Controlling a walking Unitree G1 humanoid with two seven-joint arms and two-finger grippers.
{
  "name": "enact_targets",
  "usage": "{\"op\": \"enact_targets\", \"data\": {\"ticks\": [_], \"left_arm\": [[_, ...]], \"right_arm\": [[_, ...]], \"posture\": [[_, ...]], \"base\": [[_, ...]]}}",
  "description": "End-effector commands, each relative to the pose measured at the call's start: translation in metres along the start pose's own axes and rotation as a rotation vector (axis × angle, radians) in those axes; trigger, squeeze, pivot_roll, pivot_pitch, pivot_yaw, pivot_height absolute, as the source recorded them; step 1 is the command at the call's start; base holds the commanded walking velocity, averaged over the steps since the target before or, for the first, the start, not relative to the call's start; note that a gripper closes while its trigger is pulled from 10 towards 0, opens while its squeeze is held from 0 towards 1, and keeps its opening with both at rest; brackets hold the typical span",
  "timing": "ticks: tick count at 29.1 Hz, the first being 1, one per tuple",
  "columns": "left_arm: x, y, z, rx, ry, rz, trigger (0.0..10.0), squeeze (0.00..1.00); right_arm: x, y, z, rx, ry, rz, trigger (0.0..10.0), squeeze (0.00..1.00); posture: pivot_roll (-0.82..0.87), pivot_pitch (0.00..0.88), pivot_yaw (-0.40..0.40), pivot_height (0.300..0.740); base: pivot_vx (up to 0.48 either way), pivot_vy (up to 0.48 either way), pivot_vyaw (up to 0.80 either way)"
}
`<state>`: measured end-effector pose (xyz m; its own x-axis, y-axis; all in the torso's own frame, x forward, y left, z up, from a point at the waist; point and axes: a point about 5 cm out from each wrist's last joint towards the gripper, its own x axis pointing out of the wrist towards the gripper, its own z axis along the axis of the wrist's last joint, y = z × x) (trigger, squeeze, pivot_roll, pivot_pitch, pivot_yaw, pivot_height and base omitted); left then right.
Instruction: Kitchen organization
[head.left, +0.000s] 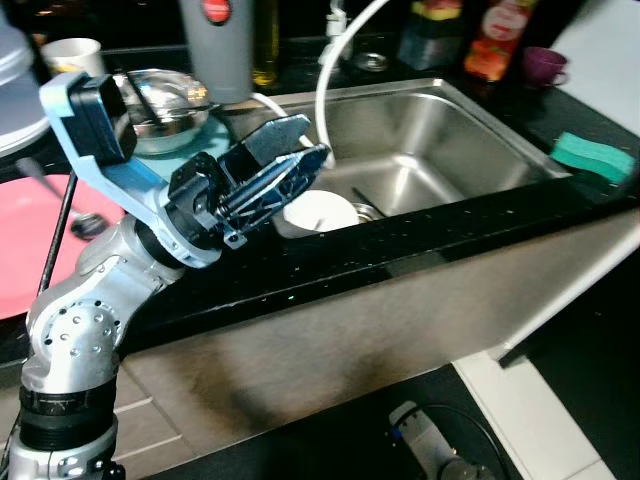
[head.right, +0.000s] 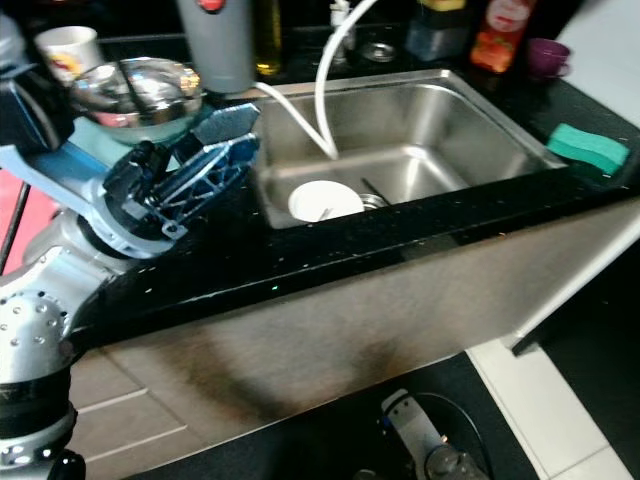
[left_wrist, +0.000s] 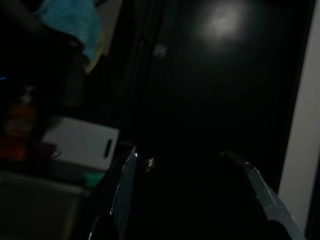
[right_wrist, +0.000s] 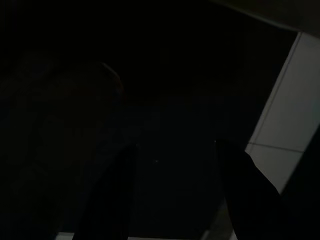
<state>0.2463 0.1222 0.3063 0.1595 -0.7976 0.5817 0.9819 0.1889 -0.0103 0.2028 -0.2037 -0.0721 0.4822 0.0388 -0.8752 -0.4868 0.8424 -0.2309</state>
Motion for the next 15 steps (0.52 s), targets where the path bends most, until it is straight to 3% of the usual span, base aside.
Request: {"op": "enact_targets", "data": {"ticks": [1,6,7,8,9,13,15], "left_arm": [[0.005,-0.004,-0.006,0.0,0.013,0.037,10.0,0.0],[0.012,-0.004,-0.013,-0.003,0.006,0.095,10.0,0.0],[0.015,0.002,-0.016,0.017,0.001,0.18,10.0,0.0],[0.015,0.002,-0.016,0.017,0.001,0.18,10.0,0.0],[0.015,0.012,-0.019,0.049,0.012,0.295,10.0,0.0],[0.012,0.02,-0.018,0.077,0.013,0.374,10.0,0.0],[0.004,0.032,-0.012,0.119,0.006,0.479,10.0,0.0]], "right_arm": [[0.0,0.003,-0.002,0.011,0.009,0.018,10.0,0.0],[0.0,0.003,-0.003,0.008,0.013,0.025,10.0,0.0],[0.0,0.004,-0.003,0.002,0.017,0.03,10.0,0.0],[0.0,0.004,-0.003,0.002,0.017,0.03,10.0,0.0],[0.0,0.004,-0.004,-0.004,0.021,0.035,10.0,0.0],[0.0,0.004,-0.004,-0.008,0.025,0.037,10.0,0.0],[0.0,0.004,-0.004,-0.014,0.027,0.04,10.0,0.0]], "posture": [[0.07,0.134,-0.071,0.74],[0.07,0.127,-0.073,0.74],[0.07,0.125,-0.074,0.74],[0.07,0.125,-0.074,0.74],[0.08,0.12,-0.077,0.74],[0.08,0.118,-0.077,0.74],[0.08,0.121,-0.077,0.74]], "base": [[0.0,0.0,0.78],[0.0,0.0,0.78],[0.0,0.0,0.78],[0.0,0.0,0.78],[0.0,0.0,0.79],[0.0,0.0,0.78],[0.0,0.0,0.78]]}}
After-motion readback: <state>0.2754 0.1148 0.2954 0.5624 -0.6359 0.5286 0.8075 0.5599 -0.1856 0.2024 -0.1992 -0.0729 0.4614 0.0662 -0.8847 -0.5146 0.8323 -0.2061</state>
